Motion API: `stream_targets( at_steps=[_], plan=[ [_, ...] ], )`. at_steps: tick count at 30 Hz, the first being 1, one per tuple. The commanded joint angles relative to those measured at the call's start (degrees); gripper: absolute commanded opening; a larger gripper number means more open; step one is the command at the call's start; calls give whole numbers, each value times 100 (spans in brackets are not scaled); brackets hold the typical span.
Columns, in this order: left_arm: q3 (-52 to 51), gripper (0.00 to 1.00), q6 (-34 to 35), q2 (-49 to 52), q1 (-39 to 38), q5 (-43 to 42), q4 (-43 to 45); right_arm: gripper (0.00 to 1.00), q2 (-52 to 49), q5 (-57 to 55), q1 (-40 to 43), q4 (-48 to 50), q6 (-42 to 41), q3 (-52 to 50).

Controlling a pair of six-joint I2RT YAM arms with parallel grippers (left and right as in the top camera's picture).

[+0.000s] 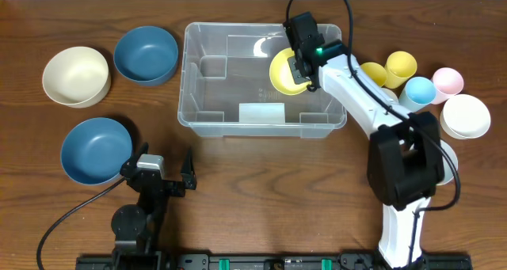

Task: Pack container
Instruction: 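Lift the yellow bowl and lower it into the clear bin, then open the right gripper and withdraw it to the right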

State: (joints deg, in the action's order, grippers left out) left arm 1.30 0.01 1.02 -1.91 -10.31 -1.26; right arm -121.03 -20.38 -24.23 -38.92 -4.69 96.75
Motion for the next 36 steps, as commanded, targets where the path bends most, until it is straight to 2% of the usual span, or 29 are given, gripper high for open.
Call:
stream_targets(
  at_steps=[1, 6, 8, 10, 12, 15, 21, 26, 29, 36],
  plan=[
    [-107, 98, -31, 9, 28, -63, -188, 2, -197, -243, -4, 146, 203, 140],
    [-107, 98, -31, 9, 28, -63, -188, 2, -286, -234, 61, 343, 201, 140],
    [-107, 98, -31, 9, 28, -63, -188, 11, -286, -236, 70, 385, 201, 140],
    [-107, 98, -31, 9, 28, -63, -188, 28, -286, -275, 70, 409, 225, 140],
    [-107, 98, -31, 9, 28, -63, -188, 37, -286, -343, 70, 407, 225, 140],
    [-107, 98, -31, 9, 28, -63, -188, 43, -282, -363, 59, 402, 269, 142],
    [-107, 98, -31, 9, 28, -63, -188, 47, -271, -350, -37, 181, 308, 334],
    [-107, 98, -33, 9, 28, -63, -188, 50, -221, -221, -286, -584, 245, 1049],
    [-107, 98, -31, 9, 28, -63, -188, 49, -111, -173, -463, -1257, -282, 1650],
    [-107, 98, -31, 9, 28, -63, -188, 62, 374, 129, -651, -2767, -1591, 2682]
  ],
)
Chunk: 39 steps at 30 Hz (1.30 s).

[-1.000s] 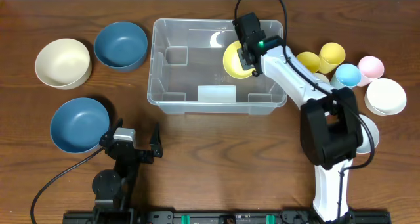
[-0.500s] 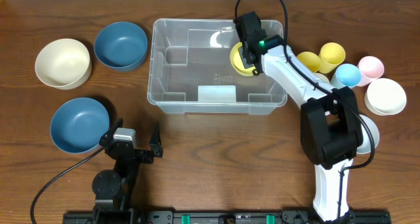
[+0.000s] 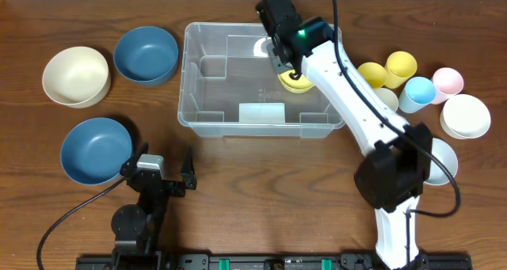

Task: Pack container
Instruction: 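Open the right gripper and withdraw it to the right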

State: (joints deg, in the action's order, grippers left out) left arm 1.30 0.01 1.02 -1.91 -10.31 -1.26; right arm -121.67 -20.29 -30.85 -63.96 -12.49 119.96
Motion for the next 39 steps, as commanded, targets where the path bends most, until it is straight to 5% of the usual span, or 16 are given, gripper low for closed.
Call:
stream_targets(
  at_steps=[1, 5, 15, 29, 39],
  plan=[
    [-107, 98, -31, 9, 28, -63, -188, 64, 535, 127, 35, -468, -977, 424],
    [-107, 98, -33, 9, 28, -63, -188, 73, 1132, 125, 291, -1255, -1523, 474],
    [-107, 98, -31, 9, 28, -63, -188, 75, 2208, 83, 2017, -3340, -2817, 448],
    [-107, 98, -31, 9, 28, -63, -188, 72, 2841, 693, 4275, -2682, -2833, -2146],
    [-107, 98, -31, 9, 28, -63, -188, 70, 2942, 1093, 4828, -1373, -2750, -4295]
  ],
)
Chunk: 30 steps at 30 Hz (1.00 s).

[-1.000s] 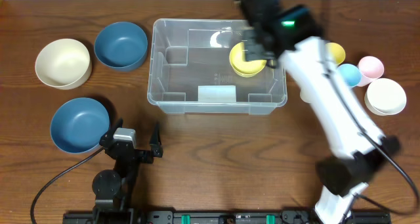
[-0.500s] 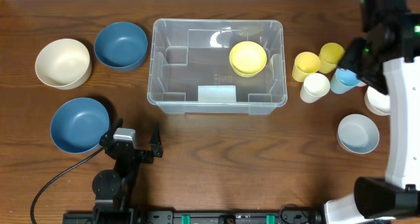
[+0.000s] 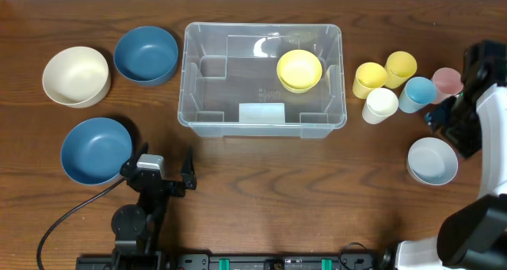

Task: Pack container
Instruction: 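Open the right gripper and withdraw it to the right, then grasp the rim of the light-blue bowl with the right gripper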

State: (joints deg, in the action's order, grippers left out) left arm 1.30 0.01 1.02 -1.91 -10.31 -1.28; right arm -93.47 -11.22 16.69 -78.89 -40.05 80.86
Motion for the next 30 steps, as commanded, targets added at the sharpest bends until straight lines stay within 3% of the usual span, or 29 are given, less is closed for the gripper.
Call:
stream_targets(
  at_steps=[1, 14, 24, 27, 30],
  plan=[
    [-107, 98, -31, 9, 28, -63, -186, 70, 122, 251, 101, 223, 7, -568],
    [-107, 98, -33, 9, 28, -63, -186, 67, 376, 223, 787, 450, 96, -1517],
    [-107, 98, -31, 9, 28, -63, -186, 59, 509, 382, 1014, 2096, 164, -2881],
    [-107, 98, -31, 9, 28, -63, -186, 54, 509, 420, 1016, 2531, 199, -3086],
    [-107, 98, -31, 9, 28, -63, -186, 42, 509, 409, 1016, 2706, 254, -3110]
  ],
)
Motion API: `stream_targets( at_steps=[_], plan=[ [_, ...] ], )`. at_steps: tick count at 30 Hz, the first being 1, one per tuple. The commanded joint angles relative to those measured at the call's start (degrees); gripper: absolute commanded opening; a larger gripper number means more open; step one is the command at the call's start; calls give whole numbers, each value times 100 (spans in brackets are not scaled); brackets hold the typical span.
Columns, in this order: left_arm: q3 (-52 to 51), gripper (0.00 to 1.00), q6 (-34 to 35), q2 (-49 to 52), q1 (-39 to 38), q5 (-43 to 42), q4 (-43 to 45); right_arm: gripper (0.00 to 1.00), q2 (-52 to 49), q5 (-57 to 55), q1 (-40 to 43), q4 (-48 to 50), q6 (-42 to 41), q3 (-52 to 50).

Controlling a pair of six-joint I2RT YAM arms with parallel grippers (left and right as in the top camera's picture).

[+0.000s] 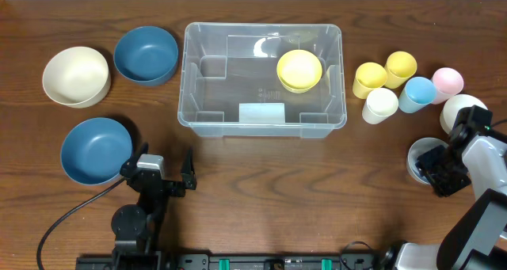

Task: Pack container
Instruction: 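Grasp the rim of the light-blue bowl with the right gripper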

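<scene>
The clear plastic container (207, 104) stands at the table's middle, with a yellow bowl (299, 70) lying in its back right part. My right gripper (440, 172) is low at the right edge, over the right side of a pale blue-white bowl (418, 154). Its jaws are dark against the bowl, so how they stand does not show. A white bowl (458, 110) sits just behind that arm. My left gripper (168, 169) rests near the front left, fingers spread and holding nothing.
Right of the container stand several cups: two yellow (369, 78), a white one (380, 104), a blue one (417, 93) and a pink one (448, 81). At the left lie a cream bowl (75, 76) and two blue bowls (146, 55) (97, 149).
My right gripper has moved from beside the cups and over the white bowl down toward the front, onto the pale blue-white bowl. The white bowl now shows. Nothing else moved.
My right gripper held the yellow bowl over the container's right side. Then it was low in the back right part with the bowl. A second ago the bowl lay alone in the container and the gripper was by the cups; now it is at the pale bowl.
</scene>
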State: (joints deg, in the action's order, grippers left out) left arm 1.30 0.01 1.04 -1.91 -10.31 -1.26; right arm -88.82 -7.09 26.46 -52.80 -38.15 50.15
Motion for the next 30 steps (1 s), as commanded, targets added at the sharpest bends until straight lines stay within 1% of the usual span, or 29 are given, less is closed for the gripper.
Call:
stream_targets(
  at_steps=[1, 3, 4, 6, 19, 24, 25, 28, 30],
  plan=[
    [-107, 98, -31, 7, 28, -63, -188, 38, 44, 4, 39, 140, 103, -39],
    [-107, 98, -33, 7, 28, -63, -188, 23, 44, -4, 39, 188, 120, -39],
    [-107, 98, -31, 7, 28, -63, -188, 14, 44, -11, 37, 208, 118, -39],
    [-107, 98, -31, 7, 28, -63, -188, 2, 44, -15, 39, 232, 131, -39],
    [-107, 98, -31, 7, 28, -63, -188, 1, 44, -15, 37, 175, 361, -39],
    [-107, 98, -31, 7, 28, -63, -188, 1, 79, 125, 37, 35, 675, -39],
    [-107, 98, -31, 7, 28, -63, -188, 2, 116, 203, 37, 26, 767, -39],
    [-107, 98, -31, 7, 28, -63, -188, 1, 374, 455, 37, -85, 981, -33],
    [-107, 98, -33, 7, 28, -63, -188, 1, 706, 595, 37, -190, 1088, -31]
  ],
)
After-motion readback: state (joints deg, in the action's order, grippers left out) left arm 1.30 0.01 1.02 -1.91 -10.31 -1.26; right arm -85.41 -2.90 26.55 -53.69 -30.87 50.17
